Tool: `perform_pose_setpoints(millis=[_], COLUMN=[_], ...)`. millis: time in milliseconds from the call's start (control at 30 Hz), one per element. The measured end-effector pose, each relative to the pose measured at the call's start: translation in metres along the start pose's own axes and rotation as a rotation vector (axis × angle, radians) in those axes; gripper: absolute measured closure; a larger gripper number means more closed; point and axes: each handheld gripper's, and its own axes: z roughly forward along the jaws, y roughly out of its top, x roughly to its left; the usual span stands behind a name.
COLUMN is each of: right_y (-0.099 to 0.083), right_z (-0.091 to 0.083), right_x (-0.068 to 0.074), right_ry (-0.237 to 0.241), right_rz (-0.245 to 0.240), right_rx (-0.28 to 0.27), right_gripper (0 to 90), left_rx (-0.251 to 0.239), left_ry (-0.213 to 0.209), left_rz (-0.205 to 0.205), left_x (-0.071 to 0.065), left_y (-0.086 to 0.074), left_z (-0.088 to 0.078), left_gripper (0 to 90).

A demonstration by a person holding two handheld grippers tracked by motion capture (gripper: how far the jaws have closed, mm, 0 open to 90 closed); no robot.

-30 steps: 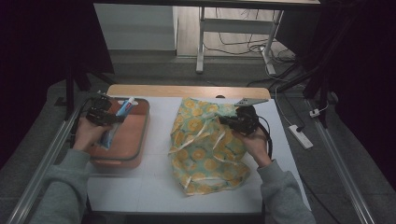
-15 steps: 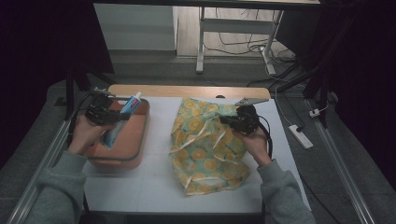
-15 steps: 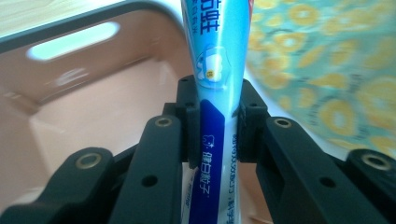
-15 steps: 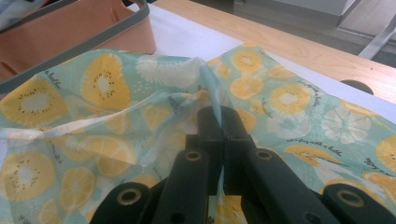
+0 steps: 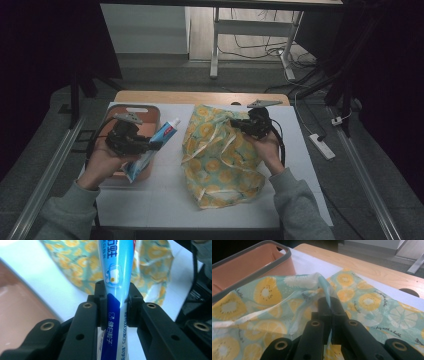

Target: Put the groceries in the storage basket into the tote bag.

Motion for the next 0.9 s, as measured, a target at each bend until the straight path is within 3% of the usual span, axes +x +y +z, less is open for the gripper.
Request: perform_pose_setpoints(millis=[233, 433, 567, 700, 900], right_y=[0.003, 0.009, 0.016, 0.02, 0.02], right_z=[0.005, 0.006, 0.002, -0.004, -0.015], right_x=[-0.002, 0.0, 0.004, 0.009, 0.016], right_ry=[0.002, 0.007, 0.001, 0.003, 0.025], right_rz=[0.002, 0.014, 0.017, 0.017, 0.023], right_rx=[-0.008, -0.029, -0.053, -0.077, -0.117], right_gripper=[89.3, 89.3, 89.3, 89.2, 89.3], left_rx=[0.021, 0.061, 0.093, 0.121, 0.169], left_ry=[-0.069, -0.119, -0.086, -0.089, -0.055], left_rz=[0.054, 0.111, 0.118, 0.104, 0.092], left_x=[-0.026, -0.05, -0.057, -0.057, -0.055], left_y=[0.0, 0.009, 0.014, 0.018, 0.021], left_z=[0.02, 0.049, 0.068, 0.085, 0.106], left_gripper=[75.1, 75.0, 75.0, 75.0, 74.9])
